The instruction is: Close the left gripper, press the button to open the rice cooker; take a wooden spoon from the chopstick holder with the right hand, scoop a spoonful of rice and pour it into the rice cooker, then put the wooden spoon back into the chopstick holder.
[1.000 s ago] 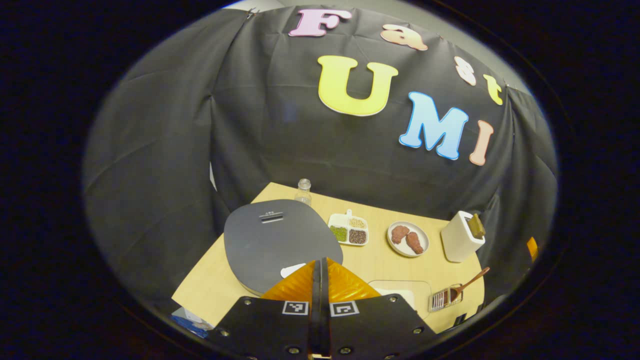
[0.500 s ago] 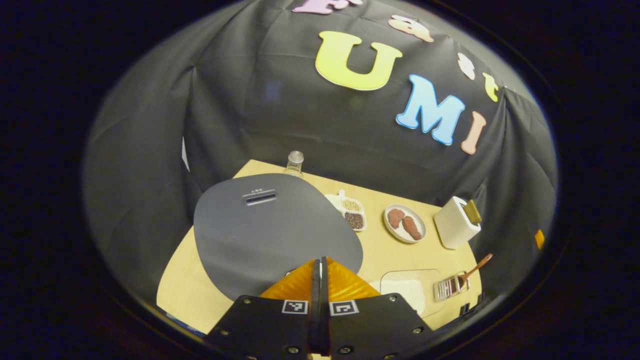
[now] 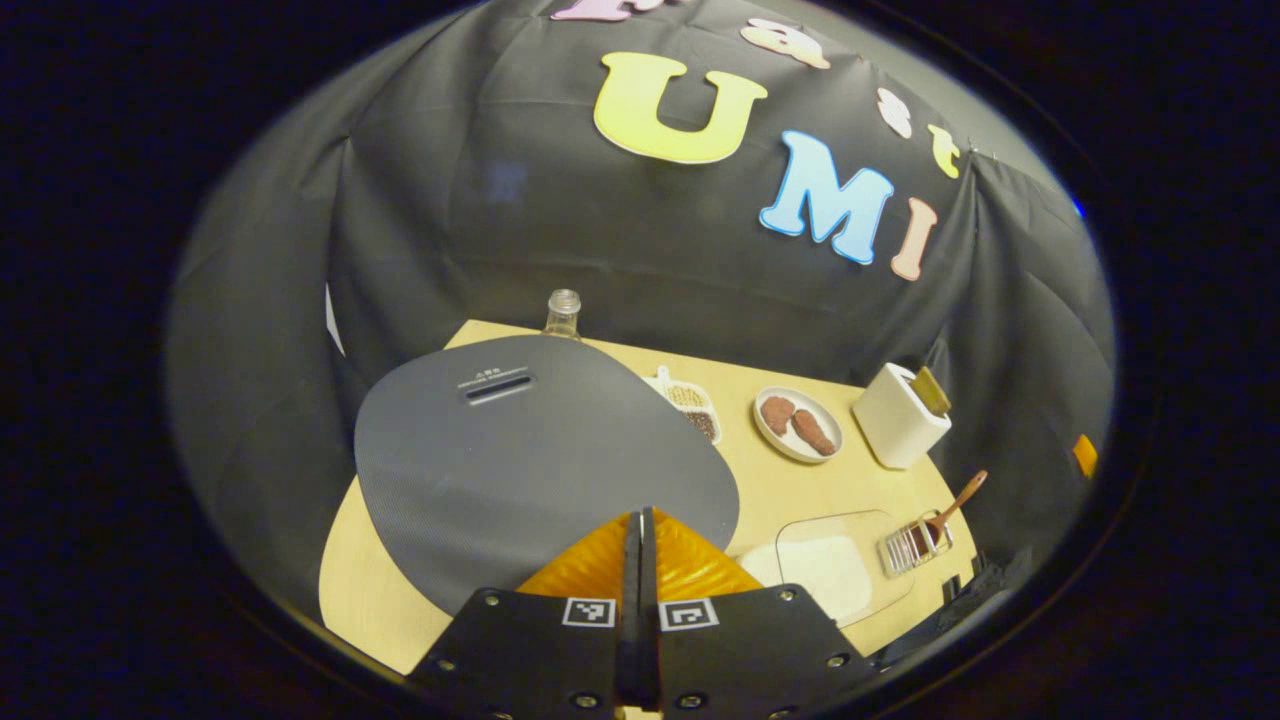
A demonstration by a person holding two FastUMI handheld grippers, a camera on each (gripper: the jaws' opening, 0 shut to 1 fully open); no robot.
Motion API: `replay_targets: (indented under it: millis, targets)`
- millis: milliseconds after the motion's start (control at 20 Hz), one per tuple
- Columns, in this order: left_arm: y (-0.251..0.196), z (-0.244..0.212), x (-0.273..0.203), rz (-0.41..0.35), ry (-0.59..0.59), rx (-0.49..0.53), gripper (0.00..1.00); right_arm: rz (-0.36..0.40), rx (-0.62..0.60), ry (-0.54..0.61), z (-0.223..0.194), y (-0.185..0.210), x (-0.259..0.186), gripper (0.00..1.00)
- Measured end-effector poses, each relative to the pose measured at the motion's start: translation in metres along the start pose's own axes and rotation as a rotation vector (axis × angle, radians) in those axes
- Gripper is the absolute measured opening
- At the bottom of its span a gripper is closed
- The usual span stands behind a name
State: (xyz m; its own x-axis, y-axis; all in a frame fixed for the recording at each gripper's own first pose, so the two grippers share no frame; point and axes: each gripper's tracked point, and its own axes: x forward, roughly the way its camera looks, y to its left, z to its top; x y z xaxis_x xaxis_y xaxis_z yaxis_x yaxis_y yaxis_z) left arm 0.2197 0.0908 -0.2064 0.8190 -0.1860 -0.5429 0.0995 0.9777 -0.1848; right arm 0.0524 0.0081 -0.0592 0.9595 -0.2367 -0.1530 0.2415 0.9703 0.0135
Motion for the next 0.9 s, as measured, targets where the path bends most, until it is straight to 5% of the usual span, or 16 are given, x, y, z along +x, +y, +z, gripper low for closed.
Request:
replay_targets:
  millis: [550, 900]
  targets:
    - [0.001, -0.004, 0.001, -0.024, 0.003, 0.008, 0.02, 0.057, -0.023, 0.027, -0.006, 0.036, 0.0, 0.98]
    - [-0.007, 0.055, -0.039, 0.061, -0.236, 0.083, 0.02, 0.028, -0.012, 0.013, -0.003, 0.019, 0.001, 0.98]
